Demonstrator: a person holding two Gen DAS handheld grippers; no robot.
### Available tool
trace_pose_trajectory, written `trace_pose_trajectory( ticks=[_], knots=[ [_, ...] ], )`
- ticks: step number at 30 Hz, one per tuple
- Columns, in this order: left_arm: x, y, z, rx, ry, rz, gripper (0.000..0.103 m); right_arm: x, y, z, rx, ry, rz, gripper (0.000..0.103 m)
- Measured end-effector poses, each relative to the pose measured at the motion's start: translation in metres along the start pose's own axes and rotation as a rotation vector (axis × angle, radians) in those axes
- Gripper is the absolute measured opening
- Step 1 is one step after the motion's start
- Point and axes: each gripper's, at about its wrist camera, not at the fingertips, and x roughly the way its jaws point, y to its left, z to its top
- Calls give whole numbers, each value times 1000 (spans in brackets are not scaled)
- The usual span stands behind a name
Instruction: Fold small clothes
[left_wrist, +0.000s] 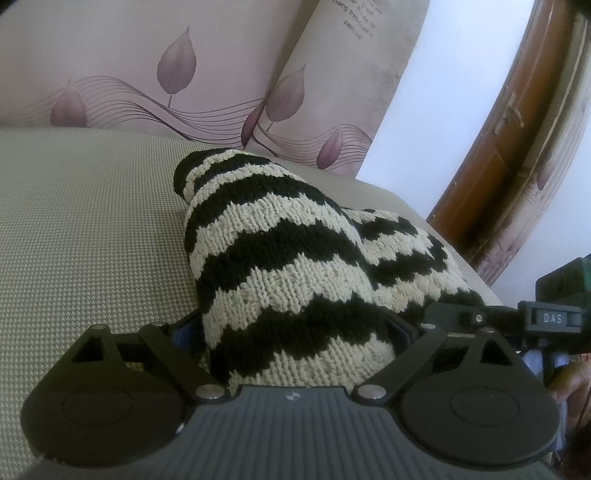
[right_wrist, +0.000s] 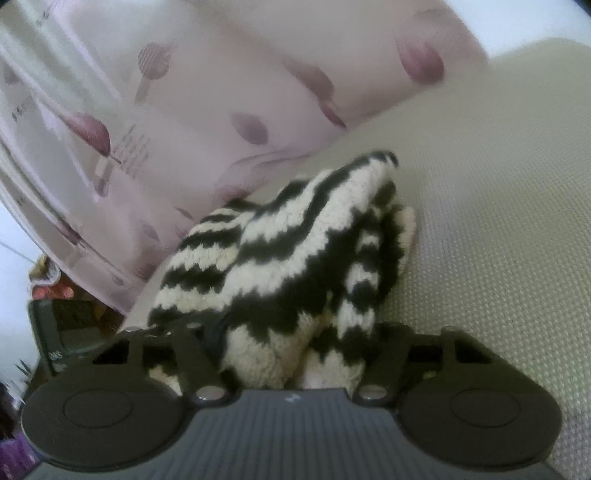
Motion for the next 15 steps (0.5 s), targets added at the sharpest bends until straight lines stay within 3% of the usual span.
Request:
trace_pose_trajectory(
  ticks=[3, 8, 15],
  knots=[
    [0, 2, 0, -3, 2, -7, 94, -3, -4, 0, 14, 8, 15, 59],
    [0, 5, 2, -6, 8, -24, 95, -7, -13, 4, 57, 39, 54, 68],
    [2, 7, 5, 2, 19, -42, 98, -1, -10, 8, 27, 71, 70, 70]
  ],
)
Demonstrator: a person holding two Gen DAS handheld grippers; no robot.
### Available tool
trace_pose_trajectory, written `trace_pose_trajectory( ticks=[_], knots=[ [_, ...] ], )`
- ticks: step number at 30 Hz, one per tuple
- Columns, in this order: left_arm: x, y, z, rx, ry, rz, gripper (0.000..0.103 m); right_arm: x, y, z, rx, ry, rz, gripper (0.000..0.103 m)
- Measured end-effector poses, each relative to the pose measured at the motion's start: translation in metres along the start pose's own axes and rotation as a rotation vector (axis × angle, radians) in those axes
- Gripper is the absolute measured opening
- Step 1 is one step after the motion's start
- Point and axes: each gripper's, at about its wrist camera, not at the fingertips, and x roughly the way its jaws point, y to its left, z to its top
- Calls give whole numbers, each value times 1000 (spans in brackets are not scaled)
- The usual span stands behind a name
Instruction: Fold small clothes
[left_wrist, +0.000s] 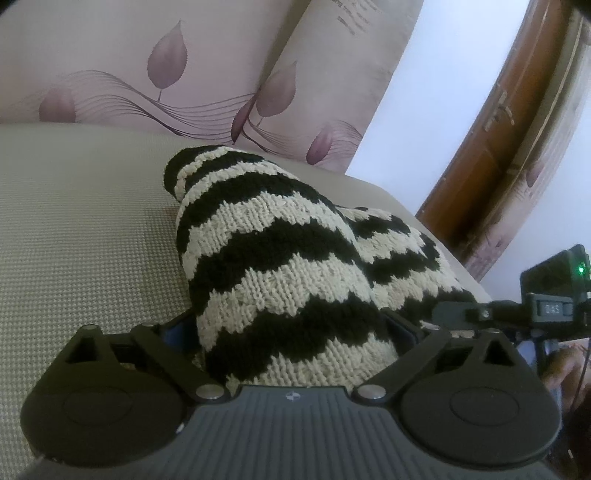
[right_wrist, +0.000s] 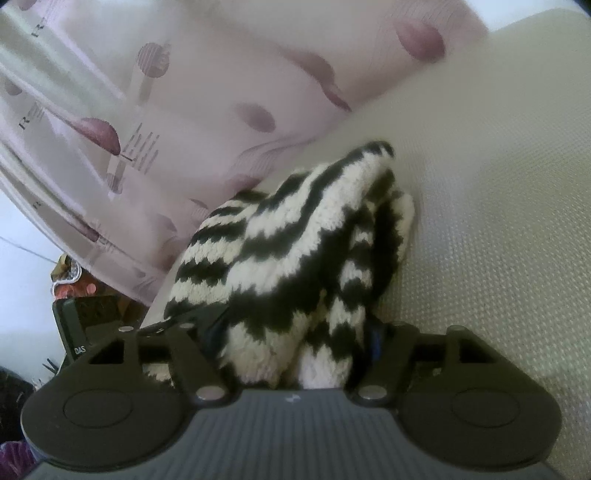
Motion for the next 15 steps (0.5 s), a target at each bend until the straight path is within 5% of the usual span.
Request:
trace_pose_trajectory(
  ticks=[3, 7, 15],
  knots=[
    [0, 1, 1, -2, 4, -6, 98, 9, 5, 4, -22, -5, -12, 69],
    [0, 3, 1, -12, -2, -25, 88, 11, 4, 1, -26, -17, -17, 55],
    [0, 1, 0, -10, -4, -25, 88, 7, 7, -4, -28, -24, -19, 52]
  ],
)
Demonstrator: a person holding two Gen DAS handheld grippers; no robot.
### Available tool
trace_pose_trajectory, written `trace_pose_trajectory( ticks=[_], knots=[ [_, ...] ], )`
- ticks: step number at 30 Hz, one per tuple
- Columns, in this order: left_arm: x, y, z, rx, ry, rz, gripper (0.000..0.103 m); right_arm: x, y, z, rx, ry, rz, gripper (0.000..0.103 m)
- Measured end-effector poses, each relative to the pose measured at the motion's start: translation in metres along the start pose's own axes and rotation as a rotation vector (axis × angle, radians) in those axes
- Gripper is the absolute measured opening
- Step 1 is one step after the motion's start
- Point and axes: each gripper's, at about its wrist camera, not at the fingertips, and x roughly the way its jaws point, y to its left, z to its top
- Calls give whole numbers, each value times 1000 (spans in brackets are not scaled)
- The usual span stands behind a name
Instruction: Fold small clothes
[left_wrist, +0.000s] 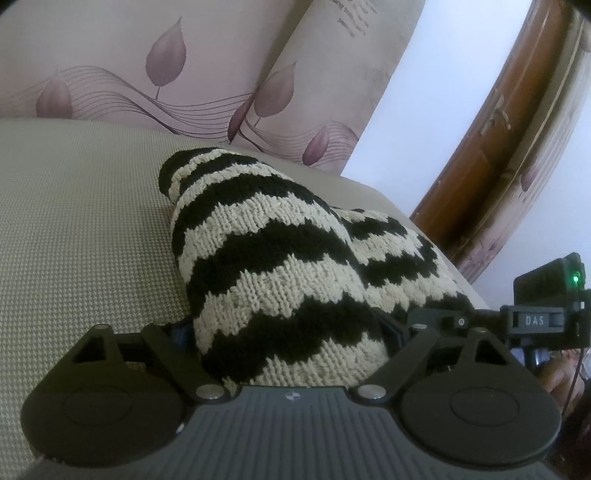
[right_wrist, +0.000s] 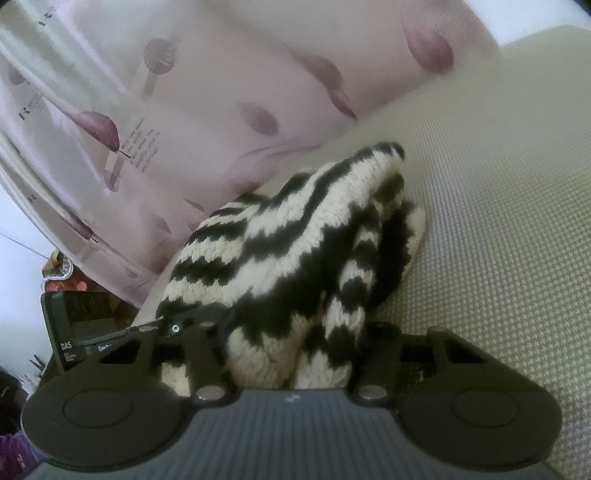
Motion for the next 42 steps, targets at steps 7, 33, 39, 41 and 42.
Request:
trace_pose_trajectory(
  ticks=[7, 33, 39, 41, 42],
  knots=[
    [3, -1, 3, 13, 4, 4, 93, 2, -5, 3, 25, 13, 23, 59],
    [-40, -35, -11, 110, -35, 115, 67, -22, 51, -37, -19, -143, -45, 47],
    [-79, -35, -23, 128, -50, 152, 66, -25, 79, -59, -16, -144, -21, 46],
    [-93, -34, -27, 131, -55, 161, 66, -26, 89, -67, -18, -142, -9, 46],
    [-101, -33, -29, 131, -58, 165, 66, -26, 95, -71, -18, -141, -2, 46]
  ],
)
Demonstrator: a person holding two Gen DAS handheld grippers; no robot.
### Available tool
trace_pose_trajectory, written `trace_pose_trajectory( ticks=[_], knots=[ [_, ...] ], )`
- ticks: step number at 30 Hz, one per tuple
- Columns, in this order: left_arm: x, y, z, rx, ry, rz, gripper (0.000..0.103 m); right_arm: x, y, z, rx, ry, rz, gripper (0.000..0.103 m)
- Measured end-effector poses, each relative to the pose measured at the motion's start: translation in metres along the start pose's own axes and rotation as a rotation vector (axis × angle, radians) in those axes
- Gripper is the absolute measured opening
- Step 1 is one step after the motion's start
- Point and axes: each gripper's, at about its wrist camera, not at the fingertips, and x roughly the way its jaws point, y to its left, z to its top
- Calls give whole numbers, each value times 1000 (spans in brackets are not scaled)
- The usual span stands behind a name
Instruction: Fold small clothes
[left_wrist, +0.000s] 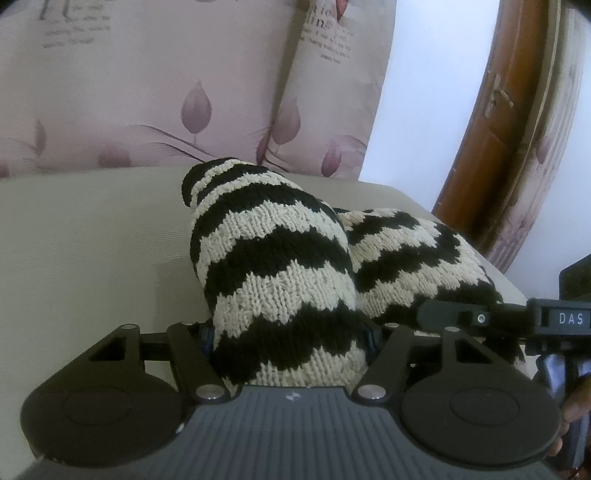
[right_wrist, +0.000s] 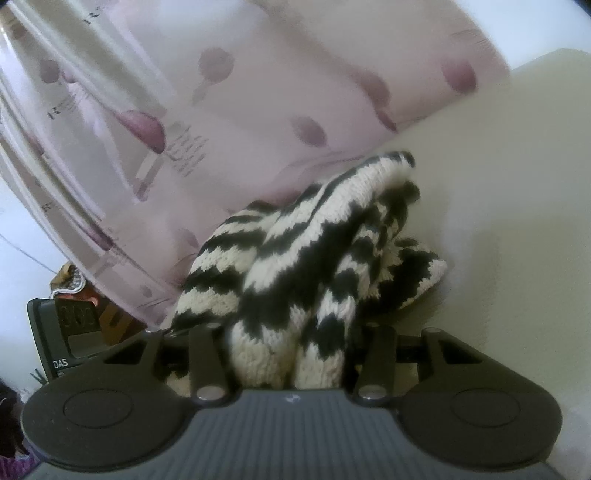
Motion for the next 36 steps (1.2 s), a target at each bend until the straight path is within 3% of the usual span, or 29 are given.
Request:
trace_pose_trajectory(
  ticks=[17, 36],
  knots=[
    [-129, 39, -29, -29, -66, 80, 66, 1, 93, -59, -26, 26, 125, 46],
    [-166, 63, -50, -41, -83, 111, 66, 20, 125, -92, -44, 52, 153, 46]
  ],
)
